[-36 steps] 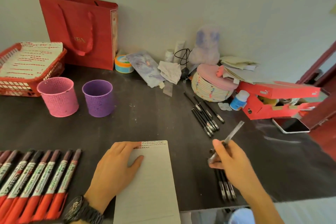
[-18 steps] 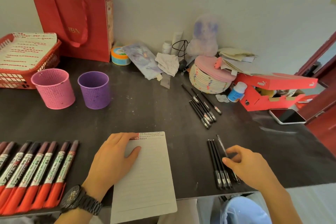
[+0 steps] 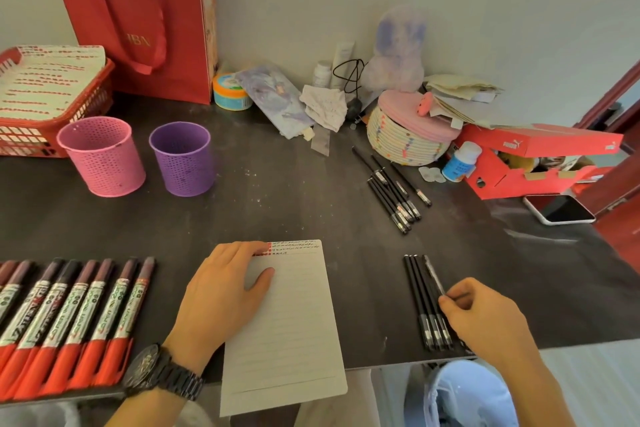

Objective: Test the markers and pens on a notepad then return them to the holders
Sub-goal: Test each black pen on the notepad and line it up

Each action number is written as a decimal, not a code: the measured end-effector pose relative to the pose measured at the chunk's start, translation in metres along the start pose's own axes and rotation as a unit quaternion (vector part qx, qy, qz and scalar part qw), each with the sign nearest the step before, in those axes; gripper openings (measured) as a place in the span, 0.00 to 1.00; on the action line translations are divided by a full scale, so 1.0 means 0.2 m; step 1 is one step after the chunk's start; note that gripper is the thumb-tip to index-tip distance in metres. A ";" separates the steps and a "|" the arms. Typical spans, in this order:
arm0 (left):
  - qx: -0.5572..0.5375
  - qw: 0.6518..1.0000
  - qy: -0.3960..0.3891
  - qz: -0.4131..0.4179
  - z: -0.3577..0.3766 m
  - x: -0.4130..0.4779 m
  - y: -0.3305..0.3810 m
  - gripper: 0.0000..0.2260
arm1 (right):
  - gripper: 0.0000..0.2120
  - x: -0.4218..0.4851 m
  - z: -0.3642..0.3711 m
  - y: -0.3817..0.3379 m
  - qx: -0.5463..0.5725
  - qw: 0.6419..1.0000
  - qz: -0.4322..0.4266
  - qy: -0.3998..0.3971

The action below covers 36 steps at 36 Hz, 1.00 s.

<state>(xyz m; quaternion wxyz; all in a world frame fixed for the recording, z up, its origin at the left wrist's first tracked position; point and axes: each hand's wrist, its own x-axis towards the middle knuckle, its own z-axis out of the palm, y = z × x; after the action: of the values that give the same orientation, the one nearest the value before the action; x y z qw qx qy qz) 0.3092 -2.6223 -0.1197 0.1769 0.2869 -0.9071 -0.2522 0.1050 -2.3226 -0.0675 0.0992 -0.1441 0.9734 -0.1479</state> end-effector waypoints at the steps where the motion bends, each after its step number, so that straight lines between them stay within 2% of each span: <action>1: 0.000 1.000 0.000 -0.001 0.00 0.00 0.00 0.17 | 0.06 0.00 0.01 0.00 0.011 1.000 0.001 0.001; 14: 0.002 1.000 -0.001 0.003 0.02 0.01 -0.02 0.17 | 0.06 -0.01 0.04 0.01 0.085 0.996 -0.019 0.018; 36: 0.005 1.000 -0.015 -0.002 -0.01 0.00 0.00 0.18 | 0.05 0.02 0.03 -0.03 0.086 0.996 -0.017 0.036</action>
<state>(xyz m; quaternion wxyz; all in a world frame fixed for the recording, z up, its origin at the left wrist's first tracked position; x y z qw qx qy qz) 0.3102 -2.6227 -0.1175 0.1610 0.2855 -0.9106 -0.2519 0.1033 -2.3305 -0.0724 0.0741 -0.1458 0.9574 -0.2380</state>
